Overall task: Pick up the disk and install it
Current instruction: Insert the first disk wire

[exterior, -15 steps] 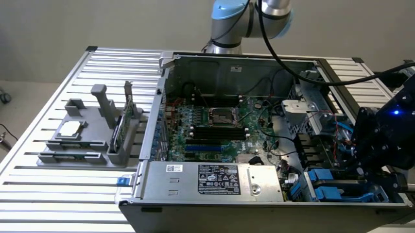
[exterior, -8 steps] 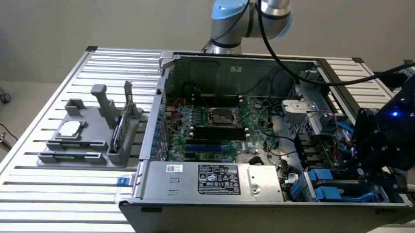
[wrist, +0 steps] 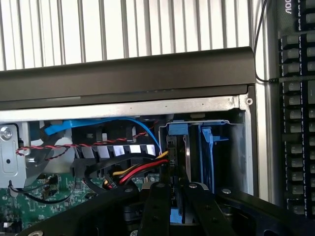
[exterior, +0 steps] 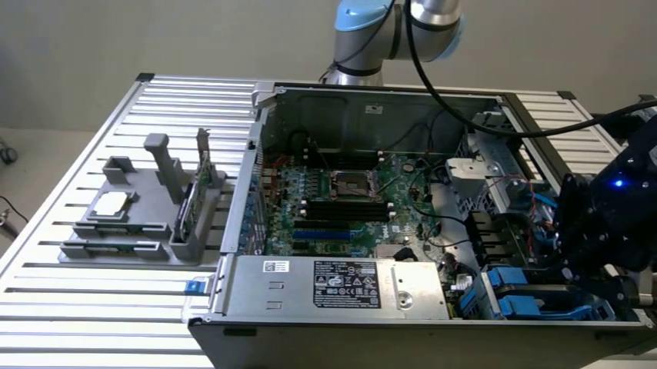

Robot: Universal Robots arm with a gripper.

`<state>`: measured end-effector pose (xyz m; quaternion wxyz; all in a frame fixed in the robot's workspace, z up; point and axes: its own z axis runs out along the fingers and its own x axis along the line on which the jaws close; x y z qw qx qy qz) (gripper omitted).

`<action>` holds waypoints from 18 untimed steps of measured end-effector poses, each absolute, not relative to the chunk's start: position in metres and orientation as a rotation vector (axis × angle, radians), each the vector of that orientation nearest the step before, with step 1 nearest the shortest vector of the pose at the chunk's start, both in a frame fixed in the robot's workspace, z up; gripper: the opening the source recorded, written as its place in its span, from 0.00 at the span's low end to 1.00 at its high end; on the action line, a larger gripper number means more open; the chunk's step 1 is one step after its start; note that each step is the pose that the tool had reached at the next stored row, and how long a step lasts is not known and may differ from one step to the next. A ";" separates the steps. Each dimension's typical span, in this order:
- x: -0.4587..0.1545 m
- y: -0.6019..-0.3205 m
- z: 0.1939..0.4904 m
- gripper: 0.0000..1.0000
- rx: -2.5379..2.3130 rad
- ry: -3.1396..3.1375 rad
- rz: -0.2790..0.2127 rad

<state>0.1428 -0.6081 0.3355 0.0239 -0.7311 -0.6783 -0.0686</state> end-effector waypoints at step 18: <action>0.144 -0.608 0.332 0.16 -2.256 -2.106 -0.213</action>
